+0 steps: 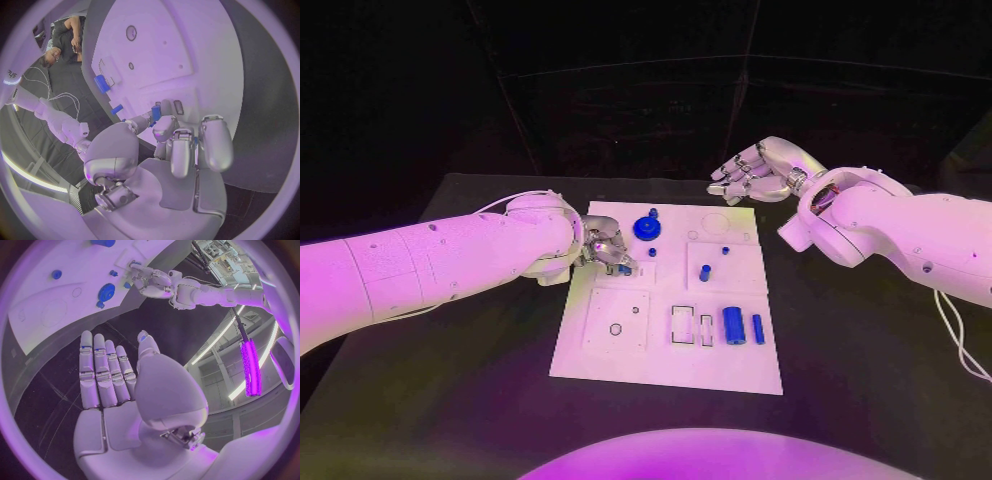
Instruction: Assemble the parts on the task board
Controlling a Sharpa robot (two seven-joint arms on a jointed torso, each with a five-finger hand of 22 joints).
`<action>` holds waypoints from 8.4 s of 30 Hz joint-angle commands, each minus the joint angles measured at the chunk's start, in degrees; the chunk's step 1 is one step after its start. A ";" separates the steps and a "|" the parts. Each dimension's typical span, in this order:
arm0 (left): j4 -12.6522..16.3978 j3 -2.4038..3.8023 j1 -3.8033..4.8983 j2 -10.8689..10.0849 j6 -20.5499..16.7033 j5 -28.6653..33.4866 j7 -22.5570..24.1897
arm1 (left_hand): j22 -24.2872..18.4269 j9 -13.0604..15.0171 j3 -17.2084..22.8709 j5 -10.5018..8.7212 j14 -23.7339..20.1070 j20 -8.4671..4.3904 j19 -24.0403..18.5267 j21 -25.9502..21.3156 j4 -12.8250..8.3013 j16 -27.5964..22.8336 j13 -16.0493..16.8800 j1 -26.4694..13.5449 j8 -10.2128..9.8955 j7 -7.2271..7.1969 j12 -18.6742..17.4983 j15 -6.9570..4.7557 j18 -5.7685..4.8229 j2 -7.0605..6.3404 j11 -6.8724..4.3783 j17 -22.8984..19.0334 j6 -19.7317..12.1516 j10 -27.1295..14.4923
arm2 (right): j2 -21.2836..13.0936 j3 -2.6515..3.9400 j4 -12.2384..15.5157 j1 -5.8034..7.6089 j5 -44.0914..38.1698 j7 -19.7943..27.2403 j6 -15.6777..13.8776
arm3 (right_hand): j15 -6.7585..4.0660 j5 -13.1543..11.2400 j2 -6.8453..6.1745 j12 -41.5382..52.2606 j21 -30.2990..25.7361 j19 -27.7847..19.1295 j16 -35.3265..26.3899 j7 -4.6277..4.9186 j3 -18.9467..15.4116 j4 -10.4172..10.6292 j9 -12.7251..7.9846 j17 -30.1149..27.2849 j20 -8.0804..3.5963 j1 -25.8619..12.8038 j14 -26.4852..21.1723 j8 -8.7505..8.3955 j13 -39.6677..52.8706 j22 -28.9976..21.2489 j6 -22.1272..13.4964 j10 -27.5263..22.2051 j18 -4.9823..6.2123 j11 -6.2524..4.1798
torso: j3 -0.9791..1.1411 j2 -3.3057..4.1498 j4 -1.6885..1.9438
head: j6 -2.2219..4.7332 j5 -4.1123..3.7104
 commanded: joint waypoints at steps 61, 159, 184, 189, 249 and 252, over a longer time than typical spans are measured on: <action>-3.44 -0.04 0.61 3.01 7.63 -0.49 -0.78 | 0.71 -1.24 -2.59 -0.29 6.05 -0.28 0.84 0.44 -0.42 0.37 1.81 -3.65 -0.96 -0.51 0.96 -0.45 -0.84 -0.46 -0.12 15.07 2.77 1.91 | 0.25 0.04 -0.02 0.12 0.33 0.34 0.58 | 0.63 0.60 0.35 -0.98 -1.42 0.30 -0.23 0.67 -0.41 -0.45 -0.07 -1.09 0.42 -0.65 -0.64 -0.79 -0.22 -0.07 -0.20 -0.37 0.26 0.50 | -0.07 0.02 -0.02 | -0.46 -0.21; -24.38 4.52 2.31 10.71 15.04 -3.47 -0.56 | -2.39 -3.81 -35.60 -0.44 6.05 1.26 -0.36 -3.18 6.97 0.37 -6.98 6.47 -6.99 2.45 -6.92 1.41 -0.10 -2.25 2.37 15.07 -3.95 -4.47 | 1.70 0.02 -1.52 0.07 1.76 0.39 0.81 | 1.11 1.08 0.48 -1.82 -3.50 0.17 -0.14 1.13 -1.22 0.00 -0.03 -3.01 0.93 -2.23 -1.74 -1.37 -0.17 -0.01 -0.84 -1.19 0.27 0.98 | -0.08 -0.01 0.03 | 0.28 0.10; -25.06 4.53 2.02 11.66 15.00 -3.47 -0.60 | -2.17 -3.39 -34.63 -0.43 6.05 1.21 -0.35 -3.16 4.49 0.37 -6.81 11.16 -6.59 2.28 -6.44 1.31 -0.11 -0.40 2.20 15.07 -3.58 -4.36 | 1.86 0.02 -1.57 0.07 1.76 0.38 0.96 | 1.13 1.35 0.56 -1.85 -3.65 0.21 -0.13 1.15 -1.20 -0.01 -0.03 -3.16 0.94 -2.23 -1.77 -1.39 -0.16 0.00 -0.88 -1.22 0.28 1.00 | -0.06 0.00 0.04 | 0.02 0.04; -25.18 4.53 2.00 11.74 14.81 -3.47 -0.63 | -2.14 -3.28 -32.03 -0.35 6.05 1.13 -0.37 -3.21 2.06 0.37 -6.84 15.23 -6.57 1.90 -6.41 1.12 -0.09 1.72 1.78 15.07 -3.75 -4.40 | 1.84 0.02 -1.55 0.07 1.76 0.37 0.98 | 1.13 1.35 0.56 -1.85 -3.65 0.21 -0.13 1.15 -1.20 -0.01 -0.03 -3.16 0.94 -2.23 -1.77 -1.39 -0.16 0.00 -0.88 -1.22 0.28 1.00 | -0.06 -0.03 0.02 | -0.08 -0.03; 4.65 2.96 -1.37 -6.11 -6.26 -7.58 0.80 | -1.41 -0.01 -2.09 -0.31 6.05 1.03 -0.09 -3.30 -8.53 0.37 -8.57 13.87 -2.48 1.98 -6.77 1.01 -0.12 -1.71 1.77 15.07 -5.44 -3.43 | 1.47 0.00 -2.33 0.06 1.76 0.39 2.37 | 1.20 1.60 0.53 -1.94 -3.95 0.21 -0.15 1.20 -1.31 0.06 -0.04 -3.43 0.99 -2.44 -1.89 -1.48 -0.18 0.00 -1.02 -1.37 0.26 1.06 | -0.22 -0.53 0.92 | -1.10 0.21; 4.43 2.88 -1.50 -5.95 -5.18 -8.79 0.74 | -1.41 -0.01 -2.09 -0.31 6.05 1.03 -0.09 -3.30 -8.53 0.37 -8.57 13.87 -2.48 1.98 -6.77 1.01 -0.12 -1.71 1.77 15.07 -5.44 -3.43 | 1.46 0.00 -2.32 0.06 1.76 0.40 2.37 | 1.20 1.61 0.53 -1.94 -3.96 0.20 -0.15 1.20 -1.32 0.06 -0.04 -3.44 1.00 -2.44 -1.90 -1.48 -0.18 -0.01 -1.03 -1.38 0.26 1.06 | -0.22 -0.49 0.91 | -1.09 0.20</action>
